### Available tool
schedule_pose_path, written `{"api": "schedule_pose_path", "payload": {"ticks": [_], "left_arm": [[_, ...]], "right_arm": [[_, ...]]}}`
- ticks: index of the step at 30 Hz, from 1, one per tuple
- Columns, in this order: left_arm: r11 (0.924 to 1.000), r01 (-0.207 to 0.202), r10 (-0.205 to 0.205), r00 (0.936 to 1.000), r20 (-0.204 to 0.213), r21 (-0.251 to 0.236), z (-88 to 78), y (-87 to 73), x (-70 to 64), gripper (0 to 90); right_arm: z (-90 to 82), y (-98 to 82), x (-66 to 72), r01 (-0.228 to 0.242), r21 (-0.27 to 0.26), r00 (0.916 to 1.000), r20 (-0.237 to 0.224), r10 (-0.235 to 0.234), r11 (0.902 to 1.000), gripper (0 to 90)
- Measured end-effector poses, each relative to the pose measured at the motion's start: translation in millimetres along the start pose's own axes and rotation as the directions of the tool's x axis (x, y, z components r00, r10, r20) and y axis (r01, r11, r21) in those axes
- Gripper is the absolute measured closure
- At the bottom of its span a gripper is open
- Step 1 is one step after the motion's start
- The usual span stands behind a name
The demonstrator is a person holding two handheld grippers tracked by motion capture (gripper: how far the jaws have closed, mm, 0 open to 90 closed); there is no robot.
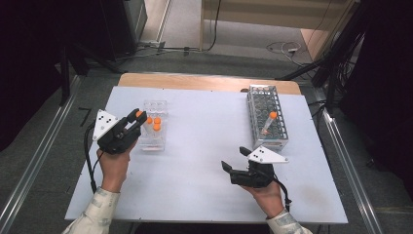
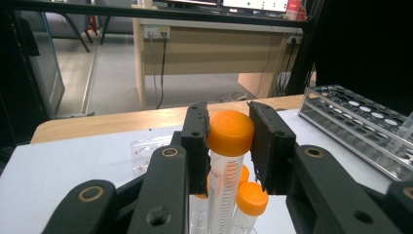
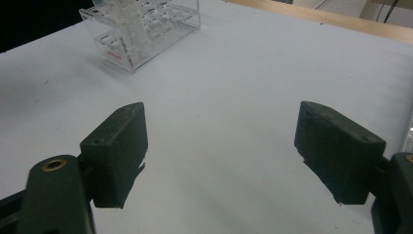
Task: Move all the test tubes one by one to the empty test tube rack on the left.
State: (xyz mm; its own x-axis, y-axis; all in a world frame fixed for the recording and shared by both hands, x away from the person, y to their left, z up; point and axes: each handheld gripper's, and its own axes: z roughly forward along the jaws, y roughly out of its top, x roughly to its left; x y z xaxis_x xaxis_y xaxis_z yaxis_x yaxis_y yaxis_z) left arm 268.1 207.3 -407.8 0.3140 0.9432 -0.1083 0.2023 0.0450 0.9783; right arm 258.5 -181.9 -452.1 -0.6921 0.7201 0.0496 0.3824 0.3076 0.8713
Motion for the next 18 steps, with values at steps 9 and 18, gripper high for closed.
{"api": "schedule_pose_path", "payload": {"ticks": [9,18], "left_arm": [[0.9999,-0.009,0.009,0.9999,-0.008,0.006,2.7,-2.8,-0.2,69.8],[0.9999,-0.01,0.01,0.9999,-0.009,0.011,4.5,-4.5,-0.3,69.8]], "right_arm": [[0.2,-0.1,0.2,0.0,0.001,1.0,0.001,0.0,1.0,18.2],[0.1,0.0,0.2,0.0,0.001,1.0,0.002,0.0,1.0,18.2]]}}
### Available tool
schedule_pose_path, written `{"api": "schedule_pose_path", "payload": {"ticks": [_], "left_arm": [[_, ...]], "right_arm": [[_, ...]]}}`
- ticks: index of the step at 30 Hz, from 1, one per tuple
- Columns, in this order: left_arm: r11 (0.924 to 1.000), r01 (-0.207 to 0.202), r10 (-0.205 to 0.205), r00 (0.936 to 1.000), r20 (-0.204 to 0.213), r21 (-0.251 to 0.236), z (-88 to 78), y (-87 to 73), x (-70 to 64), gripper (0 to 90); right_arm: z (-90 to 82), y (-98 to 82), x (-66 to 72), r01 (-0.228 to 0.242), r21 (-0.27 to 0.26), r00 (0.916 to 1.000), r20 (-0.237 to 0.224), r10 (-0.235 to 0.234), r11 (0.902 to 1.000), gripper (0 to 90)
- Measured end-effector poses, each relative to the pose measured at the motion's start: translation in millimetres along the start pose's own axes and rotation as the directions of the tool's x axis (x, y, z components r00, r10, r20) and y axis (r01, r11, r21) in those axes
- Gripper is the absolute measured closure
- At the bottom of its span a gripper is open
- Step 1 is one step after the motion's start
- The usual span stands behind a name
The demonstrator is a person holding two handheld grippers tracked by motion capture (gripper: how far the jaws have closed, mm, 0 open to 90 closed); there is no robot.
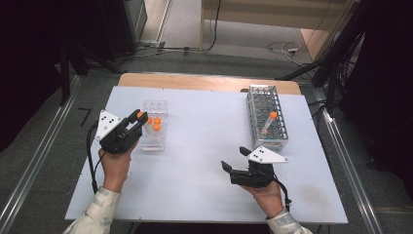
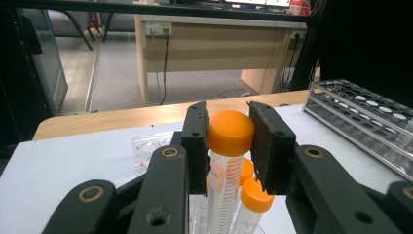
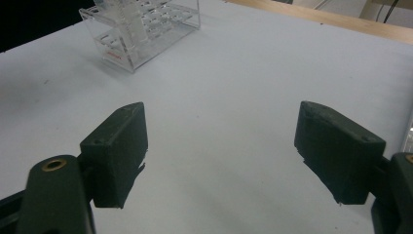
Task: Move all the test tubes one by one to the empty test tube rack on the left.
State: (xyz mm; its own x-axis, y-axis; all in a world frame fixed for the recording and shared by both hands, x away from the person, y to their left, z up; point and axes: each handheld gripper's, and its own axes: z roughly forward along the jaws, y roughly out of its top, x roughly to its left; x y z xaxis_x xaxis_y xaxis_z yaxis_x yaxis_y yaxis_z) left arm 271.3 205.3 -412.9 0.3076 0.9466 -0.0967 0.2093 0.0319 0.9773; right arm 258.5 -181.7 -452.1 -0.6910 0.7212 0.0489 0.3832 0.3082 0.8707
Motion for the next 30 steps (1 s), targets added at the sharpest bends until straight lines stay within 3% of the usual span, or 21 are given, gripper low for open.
{"api": "schedule_pose_path", "payload": {"ticks": [9,21,30], "left_arm": [[0.9999,-0.012,0.012,0.9999,-0.005,0.012,2.6,-2.7,-1.4,69.7],[0.9966,-0.049,0.051,0.9985,-0.022,0.066,9.6,-15.5,-4.6,69.5],[0.9945,-0.054,0.057,0.998,-0.028,0.09,11.8,-22.7,-5.3,69.2]], "right_arm": [[0.0,0.0,-0.2,0.001,-0.001,1.0,-0.001,-0.001,1.0,18.2],[0.0,0.0,0.3,0.003,0.0,1.0,-0.001,-0.003,1.0,18.2],[0.2,0.0,0.1,0.002,0.001,1.0,-0.002,-0.002,1.0,18.2]]}}
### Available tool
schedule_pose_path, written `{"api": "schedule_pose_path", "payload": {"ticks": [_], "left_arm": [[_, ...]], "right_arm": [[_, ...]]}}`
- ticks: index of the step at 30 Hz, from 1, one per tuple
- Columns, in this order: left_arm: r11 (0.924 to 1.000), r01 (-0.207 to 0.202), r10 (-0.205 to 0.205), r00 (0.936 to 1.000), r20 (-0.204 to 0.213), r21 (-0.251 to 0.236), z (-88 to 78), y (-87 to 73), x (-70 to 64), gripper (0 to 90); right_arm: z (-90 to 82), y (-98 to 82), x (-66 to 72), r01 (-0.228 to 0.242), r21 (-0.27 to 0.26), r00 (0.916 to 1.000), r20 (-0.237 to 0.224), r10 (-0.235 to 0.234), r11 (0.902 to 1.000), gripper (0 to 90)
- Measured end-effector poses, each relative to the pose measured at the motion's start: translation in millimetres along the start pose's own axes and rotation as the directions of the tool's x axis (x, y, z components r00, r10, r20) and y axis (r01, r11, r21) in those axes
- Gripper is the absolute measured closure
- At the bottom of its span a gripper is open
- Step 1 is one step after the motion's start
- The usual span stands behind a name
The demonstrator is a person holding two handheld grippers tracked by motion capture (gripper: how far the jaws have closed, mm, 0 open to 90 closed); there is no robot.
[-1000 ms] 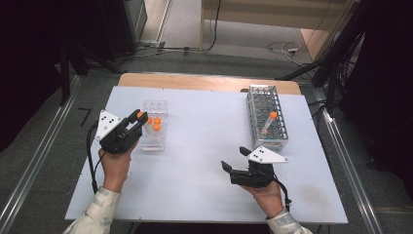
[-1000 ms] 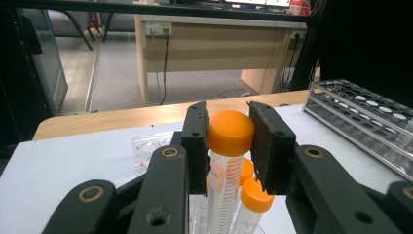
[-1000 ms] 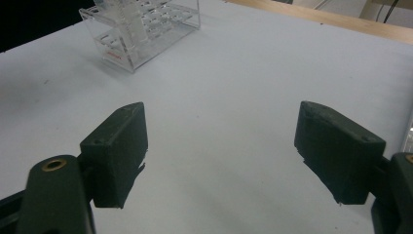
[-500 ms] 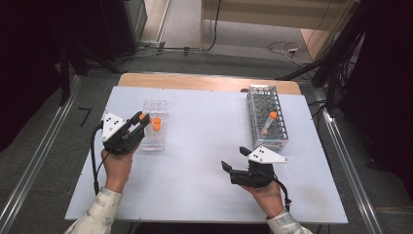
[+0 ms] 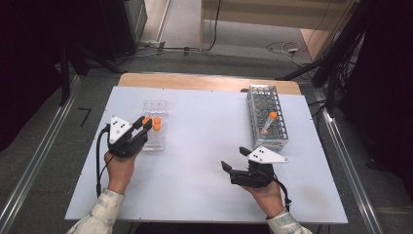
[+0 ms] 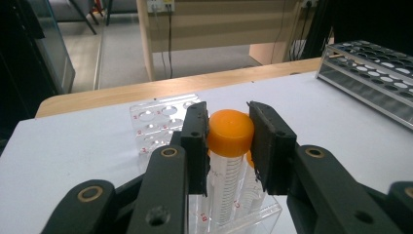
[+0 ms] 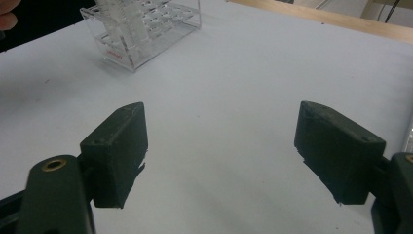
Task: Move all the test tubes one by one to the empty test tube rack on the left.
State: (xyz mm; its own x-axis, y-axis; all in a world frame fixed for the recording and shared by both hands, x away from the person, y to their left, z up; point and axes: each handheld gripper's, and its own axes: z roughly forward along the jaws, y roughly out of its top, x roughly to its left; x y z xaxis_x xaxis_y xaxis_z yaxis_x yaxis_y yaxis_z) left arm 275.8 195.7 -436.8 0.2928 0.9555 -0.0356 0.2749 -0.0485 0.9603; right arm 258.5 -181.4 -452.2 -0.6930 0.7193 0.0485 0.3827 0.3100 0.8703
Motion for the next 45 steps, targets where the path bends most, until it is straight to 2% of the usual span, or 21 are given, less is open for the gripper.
{"api": "schedule_pose_path", "payload": {"ticks": [5,11,16,21,28,30,32,38,45], "left_arm": [[0.9999,-0.001,0.001,1.0,-0.003,0.011,0.9,-2.9,0.5,66.4],[0.9999,0.013,-0.013,0.9999,-0.001,-0.007,-2.1,-1.9,1.0,66.2],[0.9987,0.04,-0.04,0.999,0.018,-0.03,-9.9,1.9,2.2,63.9],[0.9972,0.062,-0.06,0.9971,0.046,-0.042,-19.0,4.4,-0.6,55.8],[0.9985,0.041,-0.038,0.9964,0.076,-0.036,-32.5,4.8,-18.4,36.6],[0.9985,0.052,-0.049,0.9925,0.112,-0.018,-33.1,2.5,-23.5,34.1],[0.9985,0.054,-0.054,0.989,0.138,0.0,-33.0,-0.8,-28.5,32.5],[0.9991,0.012,-0.019,0.9844,0.175,0.04,-29.1,-18.7,-48.3,32.4],[0.9985,-0.016,0.006,0.9814,0.192,0.052,-28.1,-30.3,-60.5,31.3]], "right_arm": [[0.2,-0.2,0.3,-0.002,0.004,1.0,-0.002,0.002,1.0,18.2],[0.1,-0.1,0.4,-0.002,0.004,1.0,-0.001,0.002,1.0,18.2],[-0.4,0.2,-0.4,0.0,-0.001,1.0,0.0,0.0,1.0,18.2],[-1.6,0.7,-2.7,-0.005,-0.004,1.0,0.007,0.005,1.0,18.2],[-3.8,0.7,-10.9,-0.015,-0.009,0.9992,0.036,0.015,0.9999,18.9],[-4.7,0.9,-13.5,-0.018,-0.011,0.9988,0.046,0.018,0.9998,19.2],[-5.3,1.1,-16.8,-0.014,-0.014,0.9979,0.064,0.015,0.9998,19.3],[-7.0,2.9,-31.4,-0.034,-0.026,0.9931,0.111,0.037,0.9991,20.1],[-7.8,5.7,-47.8,-0.056,-0.045,0.9826,0.175,0.063,0.9974,21.7]]}}
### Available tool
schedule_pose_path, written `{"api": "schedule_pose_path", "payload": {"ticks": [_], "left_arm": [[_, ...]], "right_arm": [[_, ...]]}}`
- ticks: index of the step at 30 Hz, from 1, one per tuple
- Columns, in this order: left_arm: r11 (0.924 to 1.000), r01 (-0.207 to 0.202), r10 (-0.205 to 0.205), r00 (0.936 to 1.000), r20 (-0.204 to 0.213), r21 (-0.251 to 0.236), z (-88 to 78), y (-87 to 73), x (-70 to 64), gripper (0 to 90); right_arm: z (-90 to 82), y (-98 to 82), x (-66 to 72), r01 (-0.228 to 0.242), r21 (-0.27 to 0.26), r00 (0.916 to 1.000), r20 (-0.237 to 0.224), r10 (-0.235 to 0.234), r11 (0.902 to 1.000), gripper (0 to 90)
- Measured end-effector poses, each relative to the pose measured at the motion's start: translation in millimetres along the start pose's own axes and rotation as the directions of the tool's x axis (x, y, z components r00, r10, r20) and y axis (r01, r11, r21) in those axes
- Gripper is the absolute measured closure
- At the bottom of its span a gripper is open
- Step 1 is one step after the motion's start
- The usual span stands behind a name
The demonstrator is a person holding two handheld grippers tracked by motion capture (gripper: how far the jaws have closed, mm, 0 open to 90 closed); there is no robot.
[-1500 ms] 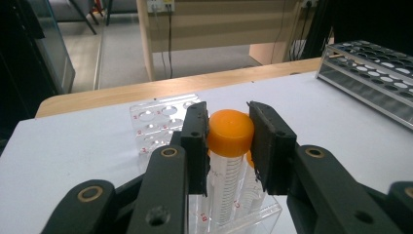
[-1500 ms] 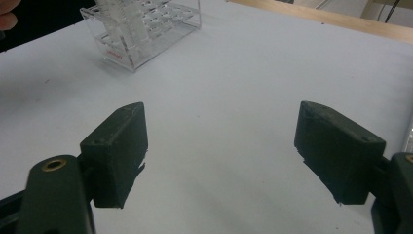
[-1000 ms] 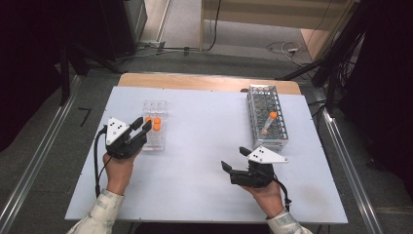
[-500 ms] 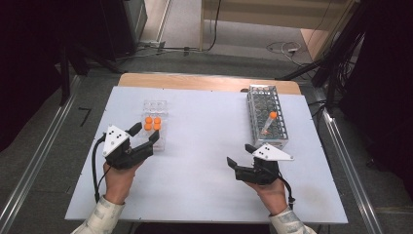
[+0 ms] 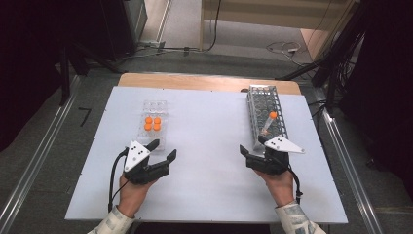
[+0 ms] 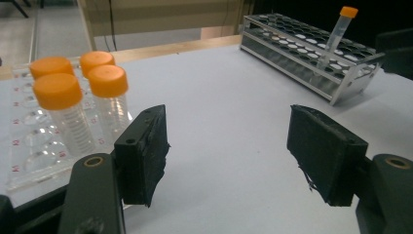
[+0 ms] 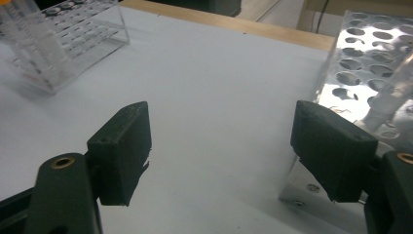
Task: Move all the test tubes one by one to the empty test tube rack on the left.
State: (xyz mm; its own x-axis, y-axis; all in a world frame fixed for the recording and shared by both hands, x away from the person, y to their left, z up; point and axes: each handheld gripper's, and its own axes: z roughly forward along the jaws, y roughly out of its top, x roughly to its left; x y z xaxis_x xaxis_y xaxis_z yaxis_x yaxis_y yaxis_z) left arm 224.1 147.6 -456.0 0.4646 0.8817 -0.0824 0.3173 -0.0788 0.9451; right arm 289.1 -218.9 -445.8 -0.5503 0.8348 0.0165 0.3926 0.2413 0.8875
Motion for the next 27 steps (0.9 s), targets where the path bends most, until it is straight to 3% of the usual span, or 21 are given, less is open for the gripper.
{"api": "schedule_pose_path", "payload": {"ticks": [11,27], "left_arm": [[0.9999,-0.014,0.014,0.9999,0.008,0.003,-0.9,-6.6,-4.4,31.2],[0.9999,-0.014,0.014,0.9998,0.015,0.004,1.1,-7.1,-5.9,31.3]], "right_arm": [[9.8,5.9,-39.3,-0.056,-0.039,0.9872,0.147,0.062,0.9976,24.4],[29.8,5.0,-66.5,-0.123,-0.059,0.9616,0.24,0.134,0.9906,34.8]]}}
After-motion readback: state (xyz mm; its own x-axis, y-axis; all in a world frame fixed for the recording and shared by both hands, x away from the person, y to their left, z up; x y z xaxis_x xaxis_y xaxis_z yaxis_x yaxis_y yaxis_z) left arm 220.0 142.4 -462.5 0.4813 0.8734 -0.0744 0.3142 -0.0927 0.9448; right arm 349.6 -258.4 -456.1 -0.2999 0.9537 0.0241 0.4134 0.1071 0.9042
